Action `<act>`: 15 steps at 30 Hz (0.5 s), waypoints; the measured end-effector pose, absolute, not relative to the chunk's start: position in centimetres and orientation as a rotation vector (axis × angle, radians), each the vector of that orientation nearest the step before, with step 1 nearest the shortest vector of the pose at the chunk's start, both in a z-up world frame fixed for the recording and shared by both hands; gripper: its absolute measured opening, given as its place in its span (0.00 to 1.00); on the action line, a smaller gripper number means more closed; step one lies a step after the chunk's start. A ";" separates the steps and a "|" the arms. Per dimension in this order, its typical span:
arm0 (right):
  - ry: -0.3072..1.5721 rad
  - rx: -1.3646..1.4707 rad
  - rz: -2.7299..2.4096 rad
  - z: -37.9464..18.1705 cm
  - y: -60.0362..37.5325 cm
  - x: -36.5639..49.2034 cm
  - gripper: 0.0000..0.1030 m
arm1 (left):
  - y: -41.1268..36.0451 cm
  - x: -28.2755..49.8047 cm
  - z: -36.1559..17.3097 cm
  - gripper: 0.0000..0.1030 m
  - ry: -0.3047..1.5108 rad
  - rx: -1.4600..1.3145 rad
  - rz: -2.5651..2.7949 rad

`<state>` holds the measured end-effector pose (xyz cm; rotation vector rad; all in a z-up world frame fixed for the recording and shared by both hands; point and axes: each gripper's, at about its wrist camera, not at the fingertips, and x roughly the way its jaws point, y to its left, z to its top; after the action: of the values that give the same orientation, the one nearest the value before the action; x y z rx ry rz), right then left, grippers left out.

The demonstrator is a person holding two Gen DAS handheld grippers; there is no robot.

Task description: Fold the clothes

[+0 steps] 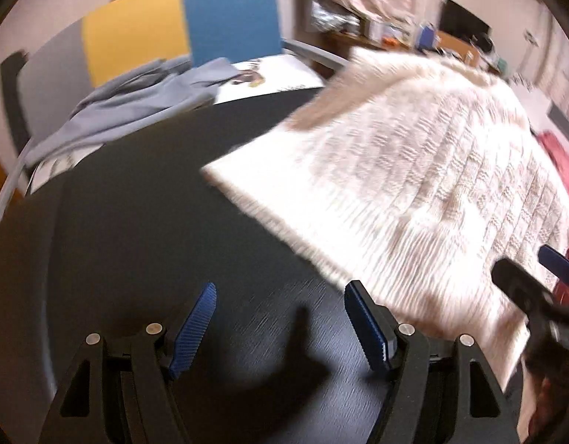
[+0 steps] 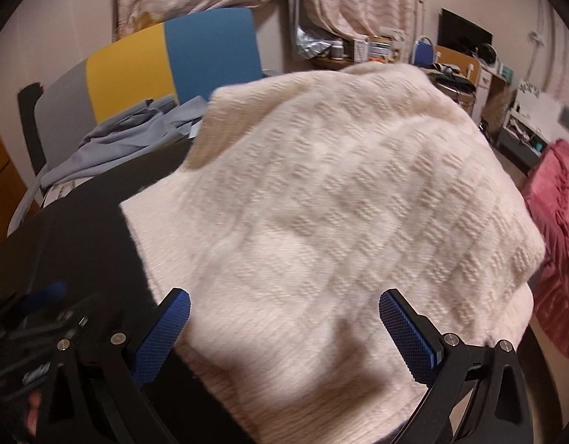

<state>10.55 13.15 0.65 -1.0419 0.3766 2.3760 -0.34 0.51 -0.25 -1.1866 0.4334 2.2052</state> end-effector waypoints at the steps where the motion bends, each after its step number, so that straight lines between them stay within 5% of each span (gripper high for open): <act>1: 0.379 -1.045 2.364 0.5 13.5 10.7 1.00 | 1.3 -0.9 -0.7 0.72 0.451 -1.185 2.199; 15: 0.433 -1.059 2.307 -1.1 16.3 12.4 1.00 | 9.0 -2.9 -6.3 0.72 0.610 -1.107 2.088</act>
<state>12.42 16.35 -1.12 -1.0592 0.4330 2.3067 -2.88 8.98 -6.32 -1.1065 0.6104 2.0880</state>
